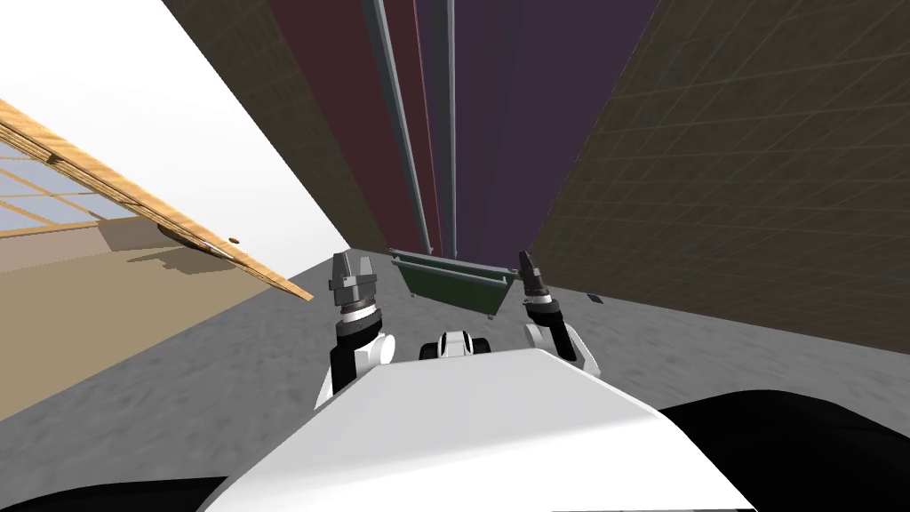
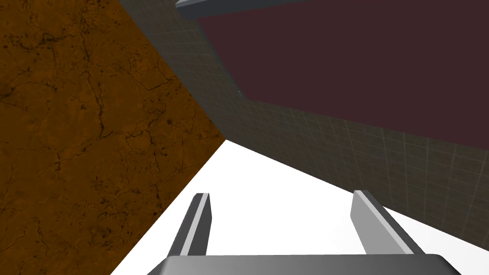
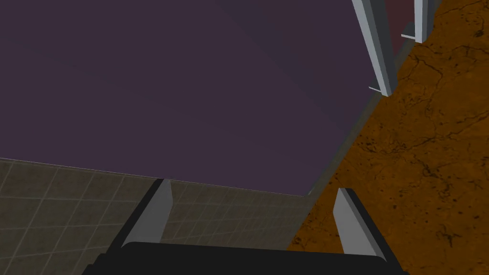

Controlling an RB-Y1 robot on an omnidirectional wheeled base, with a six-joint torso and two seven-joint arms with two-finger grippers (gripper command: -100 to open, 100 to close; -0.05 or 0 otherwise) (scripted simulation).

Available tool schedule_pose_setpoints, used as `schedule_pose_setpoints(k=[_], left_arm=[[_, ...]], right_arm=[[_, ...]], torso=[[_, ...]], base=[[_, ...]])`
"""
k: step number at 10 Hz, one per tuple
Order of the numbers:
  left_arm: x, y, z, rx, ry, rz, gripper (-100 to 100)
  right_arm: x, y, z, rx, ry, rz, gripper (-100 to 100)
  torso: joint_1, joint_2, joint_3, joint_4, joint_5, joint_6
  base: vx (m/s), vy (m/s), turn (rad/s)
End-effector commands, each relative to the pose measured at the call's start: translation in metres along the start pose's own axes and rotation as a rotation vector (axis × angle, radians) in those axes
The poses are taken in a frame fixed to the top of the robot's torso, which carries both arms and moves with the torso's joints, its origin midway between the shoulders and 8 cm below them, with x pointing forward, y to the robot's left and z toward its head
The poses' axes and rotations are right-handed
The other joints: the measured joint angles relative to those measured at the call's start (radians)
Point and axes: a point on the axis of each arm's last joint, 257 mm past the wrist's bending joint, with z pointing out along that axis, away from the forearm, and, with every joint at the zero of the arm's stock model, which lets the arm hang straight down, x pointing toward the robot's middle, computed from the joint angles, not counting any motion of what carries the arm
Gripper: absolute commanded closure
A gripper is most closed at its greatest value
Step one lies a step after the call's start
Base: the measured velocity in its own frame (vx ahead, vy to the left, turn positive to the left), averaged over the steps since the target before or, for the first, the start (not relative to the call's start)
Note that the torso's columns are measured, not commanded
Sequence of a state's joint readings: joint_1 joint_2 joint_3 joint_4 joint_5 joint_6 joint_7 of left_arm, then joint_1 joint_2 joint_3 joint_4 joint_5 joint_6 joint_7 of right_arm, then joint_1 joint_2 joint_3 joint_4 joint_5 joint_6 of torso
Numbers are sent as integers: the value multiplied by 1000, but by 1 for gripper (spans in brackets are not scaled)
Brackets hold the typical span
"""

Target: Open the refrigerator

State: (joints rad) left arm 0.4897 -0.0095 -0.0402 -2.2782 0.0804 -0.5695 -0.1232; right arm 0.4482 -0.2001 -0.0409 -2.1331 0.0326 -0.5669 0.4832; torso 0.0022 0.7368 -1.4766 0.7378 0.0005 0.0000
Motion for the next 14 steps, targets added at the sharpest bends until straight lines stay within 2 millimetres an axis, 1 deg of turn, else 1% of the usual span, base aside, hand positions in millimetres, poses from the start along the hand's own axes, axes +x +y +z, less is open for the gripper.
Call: schedule_pose_setpoints(k=[1,2,3,4,6,7,9,10,12,13,14], left_arm=[[0,0,0,0,0,0,0],[0,0,0,0,0,0,0],[0,0,0,0,0,0,0],[0,0,0,0,0,0,0],[0,0,0,0,0,0,0],[0,0,0,0,0,0,0],[0,0,0,0,0,0,0],[0,0,0,0,0,0,0],[0,0,0,0,0,0,0],[0,0,0,0,0,0,0],[0,0,0,0,0,0,0]], right_arm=[[5,-3,-2,-1,10,-60,-100],[13,-9,-6,-1,30,-105,-100],[13,-9,-6,-2,30,-130,-100],[21,-15,-10,-3,50,-164,-100],[21,-15,-10,-4,50,-207,-100],[30,-21,-15,-6,69,-248,-100],[30,-21,-15,-7,69,-283,-100],[38,-27,-20,-10,88,-326,-100],[38,-27,-20,-11,88,-360,-100],[47,-32,-25,-15,107,-402,-100],[47,-32,-25,-16,107,-427,-100]], torso=[[-2,2,1,0,0,0],[-4,5,3,1,-1,0],[-4,2,1,1,-1,0],[-3,0,0,0,-1,0],[-1,0,-1,0,0,0],[-2,4,2,1,0,0],[-2,2,1,0,0,0],[-3,3,1,1,-1,0],[-2,0,-1,0,0,0],[-3,2,1,0,-1,0],[-2,1,0,0,0,0]], base=[[32,16,11],[83,23,-66],[97,26,-48],[119,42,-68],[82,42,-15],[77,50,-78],[63,36,-18],[87,38,-72],[75,32,-18],[89,45,-66],[98,42,-50]])
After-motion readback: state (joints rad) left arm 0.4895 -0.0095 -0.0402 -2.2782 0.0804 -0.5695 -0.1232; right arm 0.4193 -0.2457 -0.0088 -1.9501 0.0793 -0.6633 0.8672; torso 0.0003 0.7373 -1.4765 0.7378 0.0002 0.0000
